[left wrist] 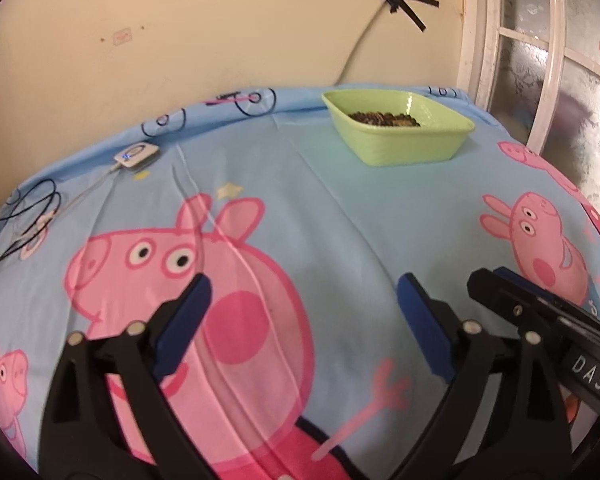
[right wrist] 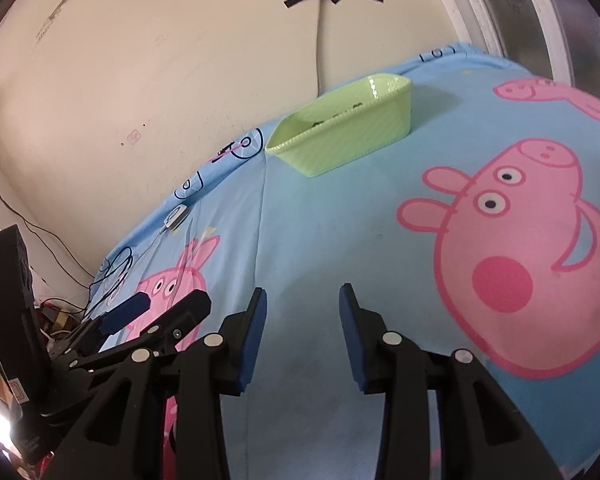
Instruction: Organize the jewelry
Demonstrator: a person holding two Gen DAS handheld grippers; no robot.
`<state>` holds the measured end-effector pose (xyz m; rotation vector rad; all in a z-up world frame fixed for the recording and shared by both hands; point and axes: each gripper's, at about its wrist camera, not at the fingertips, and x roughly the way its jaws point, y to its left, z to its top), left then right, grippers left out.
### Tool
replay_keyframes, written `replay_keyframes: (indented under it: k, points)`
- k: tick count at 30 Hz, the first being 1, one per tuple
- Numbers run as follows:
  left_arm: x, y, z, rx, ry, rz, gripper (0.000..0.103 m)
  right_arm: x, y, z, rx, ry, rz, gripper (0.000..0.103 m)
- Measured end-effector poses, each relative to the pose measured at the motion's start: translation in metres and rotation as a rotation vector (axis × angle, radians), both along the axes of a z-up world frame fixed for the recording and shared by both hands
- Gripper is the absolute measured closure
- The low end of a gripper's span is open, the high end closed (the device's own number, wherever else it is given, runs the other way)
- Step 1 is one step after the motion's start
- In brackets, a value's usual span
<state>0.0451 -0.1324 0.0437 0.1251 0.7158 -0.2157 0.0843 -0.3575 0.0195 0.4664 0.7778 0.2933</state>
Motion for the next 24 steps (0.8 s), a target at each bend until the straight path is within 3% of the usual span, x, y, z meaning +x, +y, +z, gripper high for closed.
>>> replay_keyframes:
  k: [5, 24]
  points:
    - [-0.0006, -0.0013, 0.0000, 0.039, -0.013, 0.027, 0.006, -0.0028, 0.0020, -0.0007, -0.005, 0.005, -0.009, 0.090]
    - [-0.0013, 0.0014, -0.0008, 0.030, -0.013, 0.032, 0.006, -0.0045, 0.0061, -0.0003, -0.022, -0.010, 0.001, 0.090]
